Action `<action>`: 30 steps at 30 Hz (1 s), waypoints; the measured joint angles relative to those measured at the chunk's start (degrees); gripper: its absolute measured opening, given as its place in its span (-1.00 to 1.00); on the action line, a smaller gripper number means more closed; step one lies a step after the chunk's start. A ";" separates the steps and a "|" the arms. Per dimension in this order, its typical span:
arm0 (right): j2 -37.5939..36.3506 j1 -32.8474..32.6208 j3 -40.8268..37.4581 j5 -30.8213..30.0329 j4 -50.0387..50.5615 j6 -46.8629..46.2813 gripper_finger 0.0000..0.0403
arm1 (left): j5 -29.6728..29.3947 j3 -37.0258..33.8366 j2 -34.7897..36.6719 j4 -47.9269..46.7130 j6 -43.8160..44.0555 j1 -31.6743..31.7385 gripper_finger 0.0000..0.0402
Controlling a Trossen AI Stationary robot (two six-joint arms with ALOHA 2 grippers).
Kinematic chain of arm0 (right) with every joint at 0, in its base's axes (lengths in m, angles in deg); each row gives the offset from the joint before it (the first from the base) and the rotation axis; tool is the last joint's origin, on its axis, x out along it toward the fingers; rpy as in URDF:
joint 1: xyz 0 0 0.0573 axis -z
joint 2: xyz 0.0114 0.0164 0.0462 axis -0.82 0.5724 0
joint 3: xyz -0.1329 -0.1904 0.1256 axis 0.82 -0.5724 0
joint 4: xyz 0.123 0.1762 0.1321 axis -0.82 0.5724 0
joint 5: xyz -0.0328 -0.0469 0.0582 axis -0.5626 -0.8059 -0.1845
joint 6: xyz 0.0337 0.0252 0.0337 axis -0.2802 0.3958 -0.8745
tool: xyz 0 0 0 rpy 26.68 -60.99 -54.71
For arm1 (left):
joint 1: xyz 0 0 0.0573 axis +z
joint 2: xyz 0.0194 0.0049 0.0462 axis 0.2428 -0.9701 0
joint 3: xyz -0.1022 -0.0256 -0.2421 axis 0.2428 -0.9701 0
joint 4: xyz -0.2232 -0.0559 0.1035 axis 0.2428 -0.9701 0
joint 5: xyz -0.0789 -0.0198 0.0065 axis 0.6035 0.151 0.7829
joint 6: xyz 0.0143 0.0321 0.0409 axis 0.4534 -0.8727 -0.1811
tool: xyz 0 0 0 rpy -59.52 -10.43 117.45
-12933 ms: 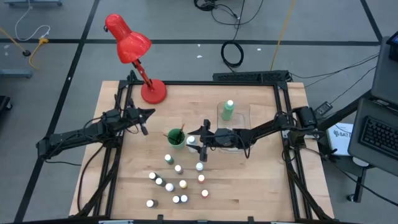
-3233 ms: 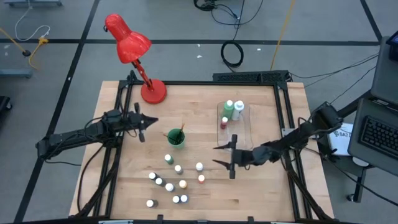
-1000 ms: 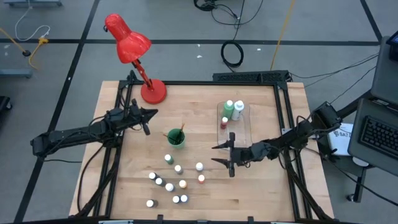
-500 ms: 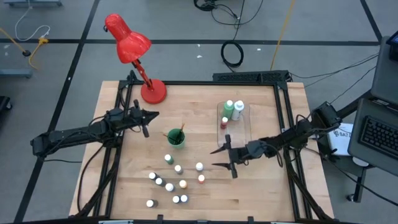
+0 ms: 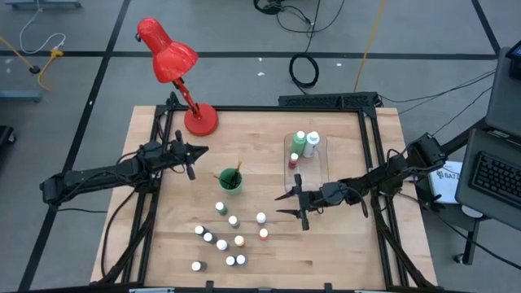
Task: Pick & Place Paint Supplies
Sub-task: Put the right small white paint bottle into the transparent bin
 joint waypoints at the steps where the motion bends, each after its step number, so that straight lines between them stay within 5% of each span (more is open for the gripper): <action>1: 0.00 0.00 0.00 0.00 0.03 0.08 -0.25 | 0.00 0.00 -0.02 -0.02 0.00 0.00 -0.89; 30: 0.00 0.02 0.00 -0.15 0.16 2.01 -0.42 | 0.02 0.00 0.00 0.00 0.13 0.00 -0.89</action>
